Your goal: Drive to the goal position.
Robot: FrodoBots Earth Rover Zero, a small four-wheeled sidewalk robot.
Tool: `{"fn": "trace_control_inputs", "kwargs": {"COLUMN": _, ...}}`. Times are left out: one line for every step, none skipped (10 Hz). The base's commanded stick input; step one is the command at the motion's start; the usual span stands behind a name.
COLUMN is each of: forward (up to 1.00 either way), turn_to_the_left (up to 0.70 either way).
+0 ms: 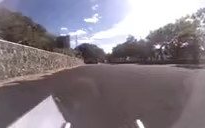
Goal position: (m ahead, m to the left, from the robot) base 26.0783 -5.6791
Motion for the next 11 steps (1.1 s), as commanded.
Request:
{"fn": "trace_control_inputs", "kwargs": {"forward": 0.7, "turn_to_the_left": 0.0}}
{"fn": "trace_control_inputs", "kwargs": {"forward": 0.7, "turn_to_the_left": 0.0}}
{"fn": "trace_control_inputs", "kwargs": {"forward": 0.7, "turn_to_the_left": 0.0}}
{"fn": "trace_control_inputs", "kwargs": {"forward": 0.7, "turn_to_the_left": 0.0}}
{"fn": "trace_control_inputs", "kwargs": {"forward": 0.7, "turn_to_the_left": 0.0}}
{"fn": "trace_control_inputs", "kwargs": {"forward": 0.7, "turn_to_the_left": 0.0}}
{"fn": "trace_control_inputs", "kwargs": {"forward": 0.7, "turn_to_the_left": 0.0}}
{"fn": "trace_control_inputs", "kwargs": {"forward": 0.7, "turn_to_the_left": 0.0}}
{"fn": "trace_control_inputs", "kwargs": {"forward": 0.7, "turn_to_the_left": 0.0}}
{"fn": "trace_control_inputs", "kwargs": {"forward": 0.7, "turn_to_the_left": 0.0}}
{"fn": "trace_control_inputs", "kwargs": {"forward": 0.7, "turn_to_the_left": 0.0}}
